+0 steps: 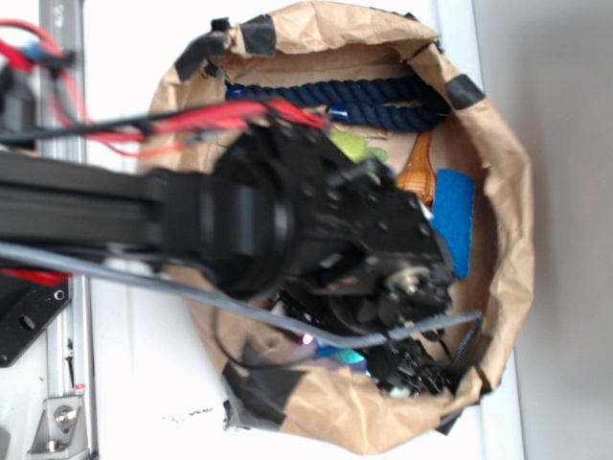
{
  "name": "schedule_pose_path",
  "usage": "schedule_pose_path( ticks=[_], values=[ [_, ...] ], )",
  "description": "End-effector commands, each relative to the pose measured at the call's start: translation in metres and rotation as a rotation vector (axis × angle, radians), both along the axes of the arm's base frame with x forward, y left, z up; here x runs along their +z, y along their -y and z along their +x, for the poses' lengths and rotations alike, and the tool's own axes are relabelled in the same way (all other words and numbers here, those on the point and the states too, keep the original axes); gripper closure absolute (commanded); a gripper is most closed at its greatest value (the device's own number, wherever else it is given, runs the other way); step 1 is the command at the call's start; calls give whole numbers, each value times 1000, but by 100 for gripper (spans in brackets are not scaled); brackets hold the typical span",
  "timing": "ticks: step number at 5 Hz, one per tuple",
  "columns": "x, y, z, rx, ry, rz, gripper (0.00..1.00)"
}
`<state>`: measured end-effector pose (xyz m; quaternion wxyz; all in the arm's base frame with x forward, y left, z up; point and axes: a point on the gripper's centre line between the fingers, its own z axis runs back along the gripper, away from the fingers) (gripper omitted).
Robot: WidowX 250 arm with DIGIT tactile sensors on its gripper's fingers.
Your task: Grab the green ball.
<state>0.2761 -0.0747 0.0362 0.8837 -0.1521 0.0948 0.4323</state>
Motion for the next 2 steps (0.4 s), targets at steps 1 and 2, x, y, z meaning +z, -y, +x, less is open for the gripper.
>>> schedule_pose_path(
  ticks=[1,2],
  values=[
    [0,-3,-5,-104,98,59,100],
    [32,-20,-5,-242,190,120,100]
  ],
)
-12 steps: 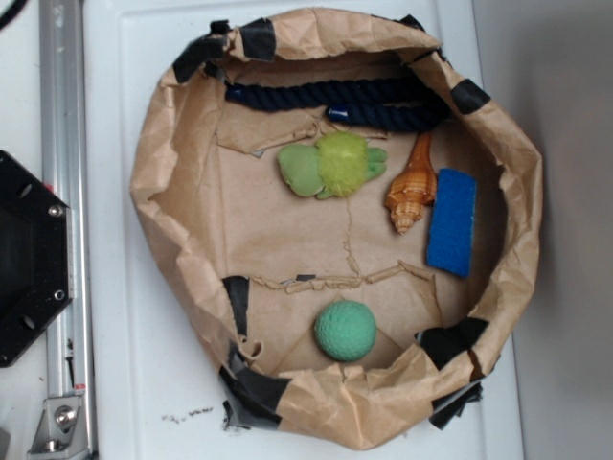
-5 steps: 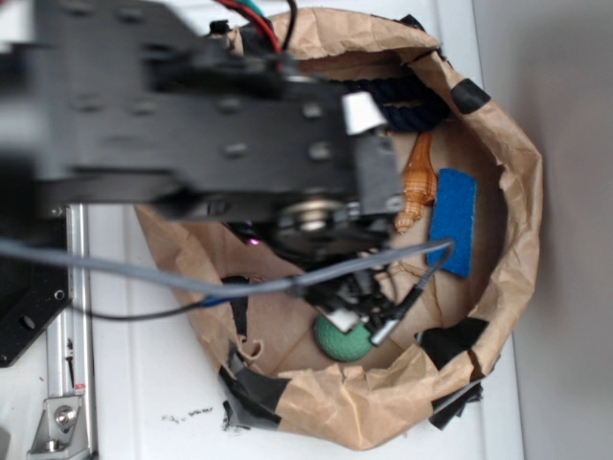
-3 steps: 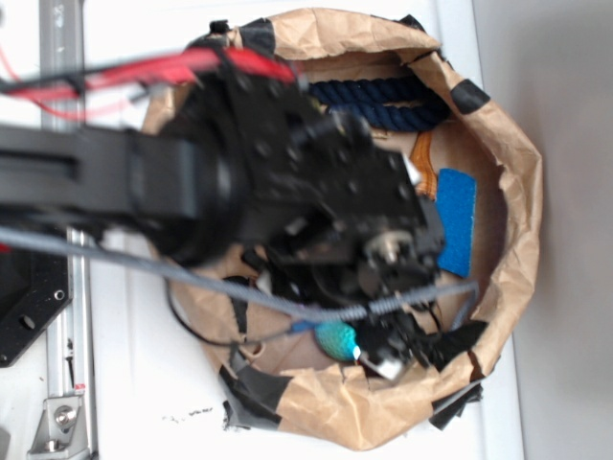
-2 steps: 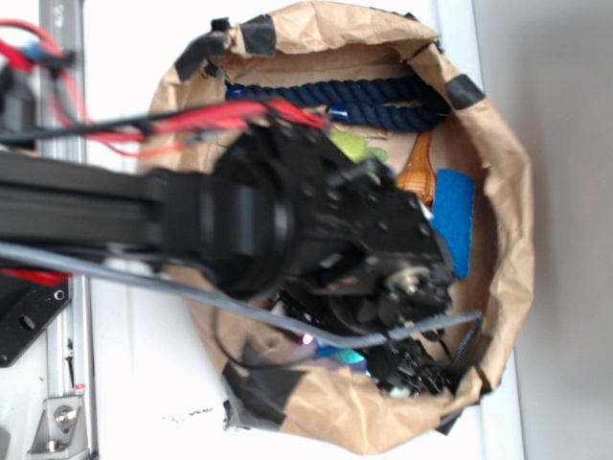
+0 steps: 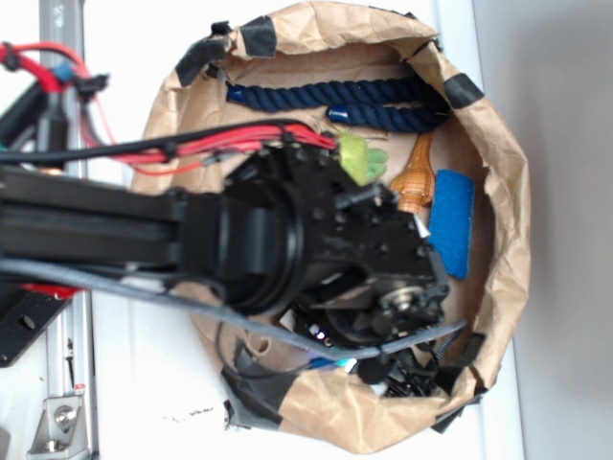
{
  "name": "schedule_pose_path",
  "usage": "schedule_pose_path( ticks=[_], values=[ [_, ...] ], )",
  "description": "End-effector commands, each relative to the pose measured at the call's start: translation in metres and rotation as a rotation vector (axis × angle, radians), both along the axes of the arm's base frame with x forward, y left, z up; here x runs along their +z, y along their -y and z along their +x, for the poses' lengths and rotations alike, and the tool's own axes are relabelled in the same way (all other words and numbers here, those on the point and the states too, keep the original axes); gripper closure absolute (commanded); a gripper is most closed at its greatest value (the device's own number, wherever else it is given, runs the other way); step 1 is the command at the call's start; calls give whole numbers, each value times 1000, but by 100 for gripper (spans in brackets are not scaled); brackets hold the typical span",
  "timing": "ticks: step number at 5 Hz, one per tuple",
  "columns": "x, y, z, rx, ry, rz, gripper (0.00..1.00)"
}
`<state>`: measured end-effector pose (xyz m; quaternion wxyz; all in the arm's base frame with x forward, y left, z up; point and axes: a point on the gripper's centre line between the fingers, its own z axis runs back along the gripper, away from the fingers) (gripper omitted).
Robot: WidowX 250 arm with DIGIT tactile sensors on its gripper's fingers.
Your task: Grab the green ball.
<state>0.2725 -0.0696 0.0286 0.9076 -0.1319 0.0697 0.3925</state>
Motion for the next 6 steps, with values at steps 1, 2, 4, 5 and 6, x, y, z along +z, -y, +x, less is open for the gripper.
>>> schedule_pose_path(
  ticks=[1,2,4,5,6],
  values=[
    [90,-45,-8,-229,239,127,100],
    [141,-73,-17,-357,283,173,100],
    [176,-87,-28,-669,338,416,100],
    [173,-87,-30,-729,375,448,100],
    [173,-85,-37,-726,371,436,100]
  ],
)
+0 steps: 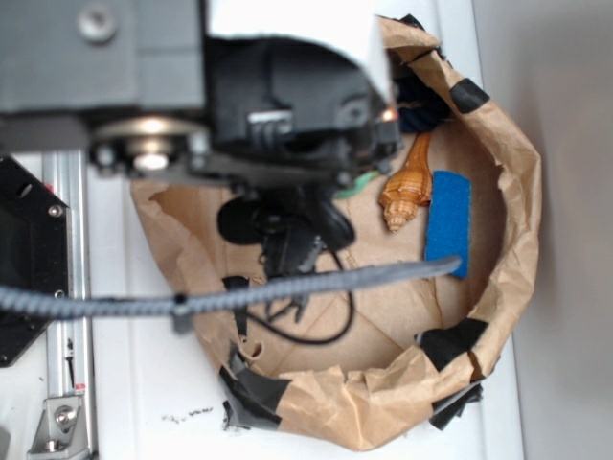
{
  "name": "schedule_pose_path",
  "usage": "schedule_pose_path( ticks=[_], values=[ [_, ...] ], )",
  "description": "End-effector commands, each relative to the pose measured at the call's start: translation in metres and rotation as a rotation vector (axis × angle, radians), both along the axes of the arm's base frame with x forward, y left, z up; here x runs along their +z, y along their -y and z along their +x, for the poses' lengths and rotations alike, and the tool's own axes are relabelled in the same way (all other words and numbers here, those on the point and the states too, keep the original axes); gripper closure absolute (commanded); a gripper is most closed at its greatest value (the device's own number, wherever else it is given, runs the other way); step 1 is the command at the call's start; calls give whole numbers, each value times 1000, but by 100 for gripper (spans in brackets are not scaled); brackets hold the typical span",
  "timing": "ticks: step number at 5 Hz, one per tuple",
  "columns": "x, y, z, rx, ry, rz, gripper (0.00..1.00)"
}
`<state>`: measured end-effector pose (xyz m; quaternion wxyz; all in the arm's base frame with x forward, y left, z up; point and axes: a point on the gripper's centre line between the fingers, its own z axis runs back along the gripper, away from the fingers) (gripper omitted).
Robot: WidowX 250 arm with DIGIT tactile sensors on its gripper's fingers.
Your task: Grab the green ball.
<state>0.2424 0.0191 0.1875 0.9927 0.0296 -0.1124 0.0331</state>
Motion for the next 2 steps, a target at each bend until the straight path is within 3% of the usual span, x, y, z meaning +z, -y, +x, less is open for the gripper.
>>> schedule_pose_path(
  ticks=[1,2],
  values=[
    [14,4,-16,-19,52,-20,100],
    [6,6,-26,-30,36,-3,100]
  ],
)
